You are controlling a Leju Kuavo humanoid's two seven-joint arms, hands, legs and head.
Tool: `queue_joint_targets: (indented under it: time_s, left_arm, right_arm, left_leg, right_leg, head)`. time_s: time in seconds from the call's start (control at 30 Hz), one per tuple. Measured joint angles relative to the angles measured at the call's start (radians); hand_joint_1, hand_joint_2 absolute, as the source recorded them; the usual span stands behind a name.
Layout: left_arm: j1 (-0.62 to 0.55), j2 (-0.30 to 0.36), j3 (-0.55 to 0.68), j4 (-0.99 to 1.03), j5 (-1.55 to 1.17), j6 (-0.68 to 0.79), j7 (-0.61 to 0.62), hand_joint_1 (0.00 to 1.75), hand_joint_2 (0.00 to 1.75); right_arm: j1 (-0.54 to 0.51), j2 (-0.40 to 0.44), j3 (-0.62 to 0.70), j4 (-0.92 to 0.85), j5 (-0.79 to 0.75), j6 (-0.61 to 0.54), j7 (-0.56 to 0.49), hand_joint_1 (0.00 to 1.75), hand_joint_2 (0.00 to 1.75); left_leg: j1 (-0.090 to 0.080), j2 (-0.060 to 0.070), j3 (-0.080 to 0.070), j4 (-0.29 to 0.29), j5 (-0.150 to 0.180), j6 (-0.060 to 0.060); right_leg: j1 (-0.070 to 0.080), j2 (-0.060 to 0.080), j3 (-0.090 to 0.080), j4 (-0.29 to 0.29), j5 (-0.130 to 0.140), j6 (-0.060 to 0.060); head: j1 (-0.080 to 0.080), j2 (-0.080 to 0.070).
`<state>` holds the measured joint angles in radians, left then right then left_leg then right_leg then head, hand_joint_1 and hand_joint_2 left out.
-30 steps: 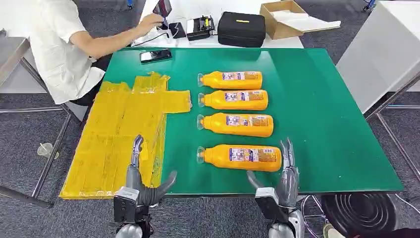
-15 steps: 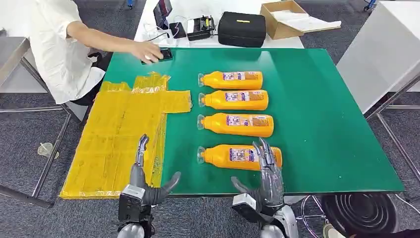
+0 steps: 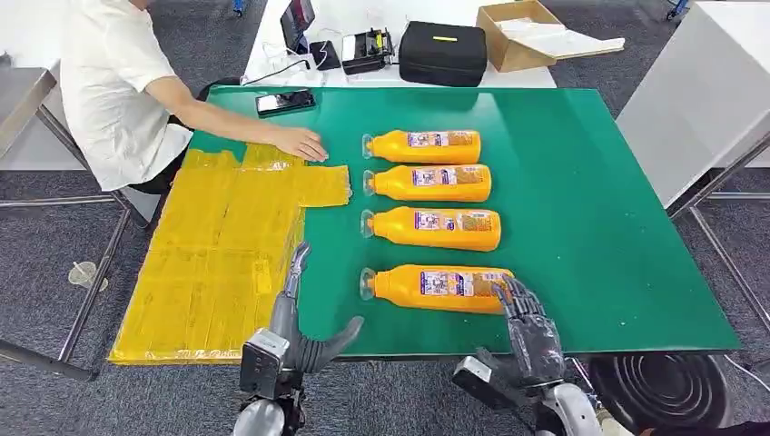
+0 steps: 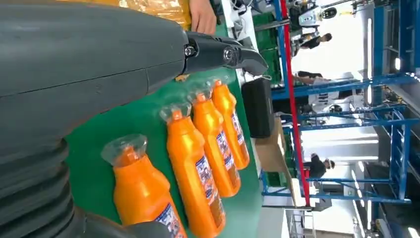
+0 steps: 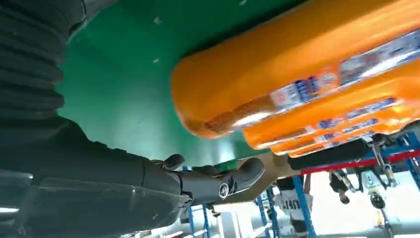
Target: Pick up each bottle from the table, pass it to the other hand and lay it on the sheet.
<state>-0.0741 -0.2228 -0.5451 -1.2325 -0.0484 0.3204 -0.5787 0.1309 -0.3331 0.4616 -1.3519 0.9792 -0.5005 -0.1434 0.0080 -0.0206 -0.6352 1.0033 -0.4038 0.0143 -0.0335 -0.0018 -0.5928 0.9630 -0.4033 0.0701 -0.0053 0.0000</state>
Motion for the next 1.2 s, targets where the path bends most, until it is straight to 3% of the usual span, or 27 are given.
queue_joint_targets:
  time_s: [0.27,0.73,1.2]
  left_arm:
    - [-0.007,-0.003,-0.005,0.013,0.009,-0.003,-0.005,0.00,1.75]
    - [-0.022,-0.005,-0.022,0.014,0.014,0.006,-0.010,0.00,1.75]
    - [-0.023,-0.005,-0.022,-0.005,0.041,0.011,-0.032,0.00,1.75]
  right_arm:
    - [-0.033,-0.029,-0.013,0.015,0.065,0.026,0.003,0.00,1.75]
    - [-0.112,0.012,-0.031,0.049,0.113,0.054,-0.062,0.00,1.75]
    - [-0.190,0.060,-0.032,0.192,0.041,0.112,-0.083,0.00,1.75]
  left_leg:
    - [0.000,0.000,0.000,0.000,0.000,0.000]
    - [0.000,0.000,0.000,0.000,0.000,0.000]
    - [0.000,0.000,0.000,0.000,0.000,0.000]
  right_leg:
    - [0.000,0.000,0.000,0.000,0.000,0.000]
    - [0.000,0.000,0.000,0.000,0.000,0.000]
    - [0.000,0.000,0.000,0.000,0.000,0.000]
  head:
    - [0.000,0.000]
    - [0.000,0.000]
    - [0.000,0.000]
